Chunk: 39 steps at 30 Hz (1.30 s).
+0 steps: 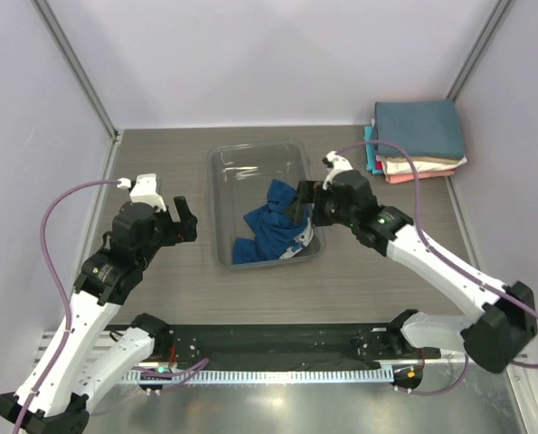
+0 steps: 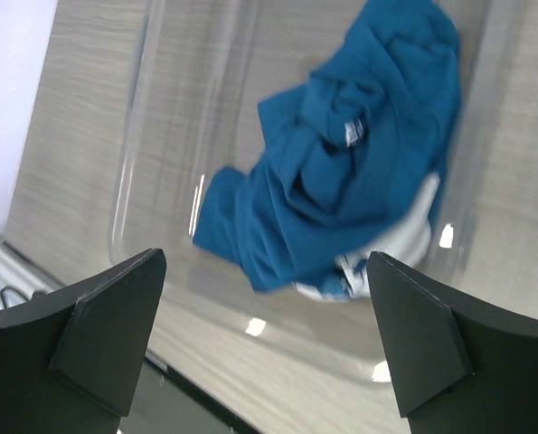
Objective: Fold and stack the t-shirts
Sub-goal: Grab the tshirt from the pile
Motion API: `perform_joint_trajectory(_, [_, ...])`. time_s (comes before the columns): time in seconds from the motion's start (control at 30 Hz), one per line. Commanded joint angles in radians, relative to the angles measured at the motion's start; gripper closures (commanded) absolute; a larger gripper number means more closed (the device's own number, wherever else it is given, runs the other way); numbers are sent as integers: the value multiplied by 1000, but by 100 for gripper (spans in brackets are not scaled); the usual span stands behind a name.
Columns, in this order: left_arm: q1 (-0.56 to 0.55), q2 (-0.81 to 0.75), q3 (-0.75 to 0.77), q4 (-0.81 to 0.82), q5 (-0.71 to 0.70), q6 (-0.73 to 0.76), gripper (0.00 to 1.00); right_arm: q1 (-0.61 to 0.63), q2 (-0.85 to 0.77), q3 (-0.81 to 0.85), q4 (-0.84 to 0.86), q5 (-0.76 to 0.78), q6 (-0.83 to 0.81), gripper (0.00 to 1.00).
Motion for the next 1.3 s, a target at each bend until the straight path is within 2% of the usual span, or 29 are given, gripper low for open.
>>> perform_joint_trajectory(0.0, [4,-3,-1,39,-29,14,9,40,138,136,-71,118,-51,0])
perform_joint_trajectory(0.13, [4,0,-2,39,-31,16,9,75,294,219,-108,161,-57,0])
perform_joint_trajectory(0.27, [4,0,-4,36,-43,16,9,133,468,346,-229,270,-75,0])
perform_joint_trajectory(0.5, [4,6,-4,36,-46,16,9,196,663,414,-288,286,-72,2])
perform_joint_trajectory(0.57, [4,6,-4,36,-48,17,9,195,686,414,-289,287,-75,7])
perform_joint_trajectory(0.63, [4,7,-4,33,-49,16,9,196,692,419,-292,289,-80,23])
perform_joint_trajectory(0.7, [4,10,-5,34,-48,17,9,195,692,425,-292,284,-91,59])
perform_joint_trajectory(0.8, [4,14,-5,34,-51,16,9,195,684,451,-294,287,-109,99])
perform_joint_trajectory(0.93, [4,20,-5,31,-57,16,9,195,617,567,-327,324,-167,99])
perform_joint_trajectory(1.1, [4,53,-2,22,-74,-13,8,195,468,906,-329,420,-320,99])
perform_joint_trajectory(1.13, [6,96,1,2,-81,-51,0,195,391,1032,-291,451,-360,99])
perform_joint_trajectory(1.27, [6,199,30,-36,-97,-131,0,195,233,1040,-214,503,-400,99])
